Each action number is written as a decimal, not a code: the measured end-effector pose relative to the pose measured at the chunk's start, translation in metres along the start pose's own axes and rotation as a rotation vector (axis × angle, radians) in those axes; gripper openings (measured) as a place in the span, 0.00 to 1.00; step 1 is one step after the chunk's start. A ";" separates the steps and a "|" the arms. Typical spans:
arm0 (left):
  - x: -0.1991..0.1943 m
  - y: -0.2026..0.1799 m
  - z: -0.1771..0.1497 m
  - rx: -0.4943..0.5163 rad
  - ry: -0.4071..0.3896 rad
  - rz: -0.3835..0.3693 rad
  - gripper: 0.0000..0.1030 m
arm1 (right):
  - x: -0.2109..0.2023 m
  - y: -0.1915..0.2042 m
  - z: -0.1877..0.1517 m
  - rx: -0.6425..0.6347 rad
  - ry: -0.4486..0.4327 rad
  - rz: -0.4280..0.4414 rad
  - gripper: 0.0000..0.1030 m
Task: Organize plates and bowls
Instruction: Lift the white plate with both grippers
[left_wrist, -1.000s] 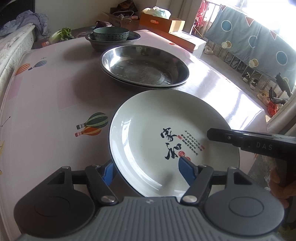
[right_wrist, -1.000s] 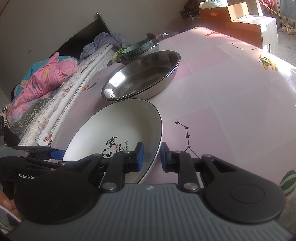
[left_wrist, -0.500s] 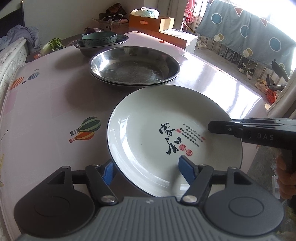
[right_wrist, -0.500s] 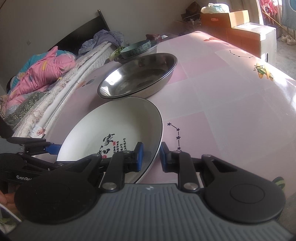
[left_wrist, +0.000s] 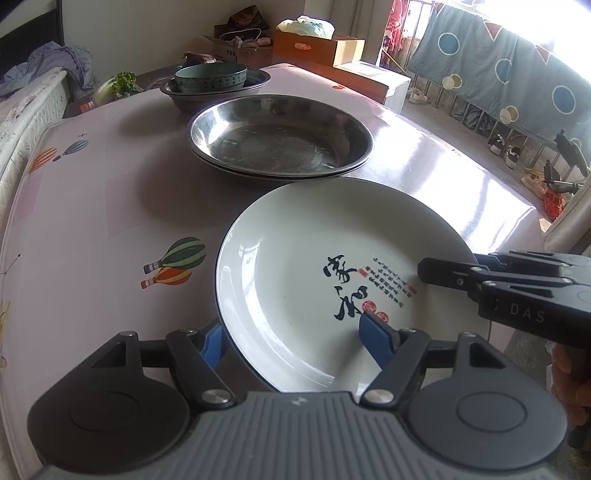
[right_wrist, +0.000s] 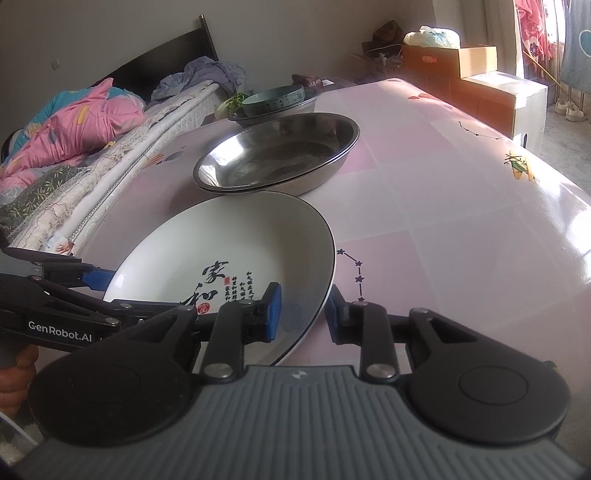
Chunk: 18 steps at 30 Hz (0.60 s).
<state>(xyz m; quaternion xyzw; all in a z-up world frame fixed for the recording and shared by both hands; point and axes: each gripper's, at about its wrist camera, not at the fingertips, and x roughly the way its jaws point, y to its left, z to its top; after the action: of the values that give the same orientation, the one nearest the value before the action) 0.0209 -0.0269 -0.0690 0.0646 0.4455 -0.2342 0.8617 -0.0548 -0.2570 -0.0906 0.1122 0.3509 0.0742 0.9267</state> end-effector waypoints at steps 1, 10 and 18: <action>0.000 0.000 0.000 -0.004 0.001 0.000 0.71 | 0.000 0.000 0.001 0.002 0.001 0.000 0.25; -0.001 -0.005 0.000 0.000 0.005 -0.014 0.70 | -0.004 -0.003 0.002 0.003 0.001 -0.012 0.25; 0.001 -0.012 -0.003 0.034 0.010 -0.015 0.70 | -0.004 -0.007 0.001 0.004 0.002 -0.024 0.25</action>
<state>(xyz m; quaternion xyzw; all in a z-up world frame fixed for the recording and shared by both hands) 0.0137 -0.0368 -0.0699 0.0768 0.4461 -0.2479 0.8565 -0.0567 -0.2644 -0.0897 0.1099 0.3536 0.0625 0.9268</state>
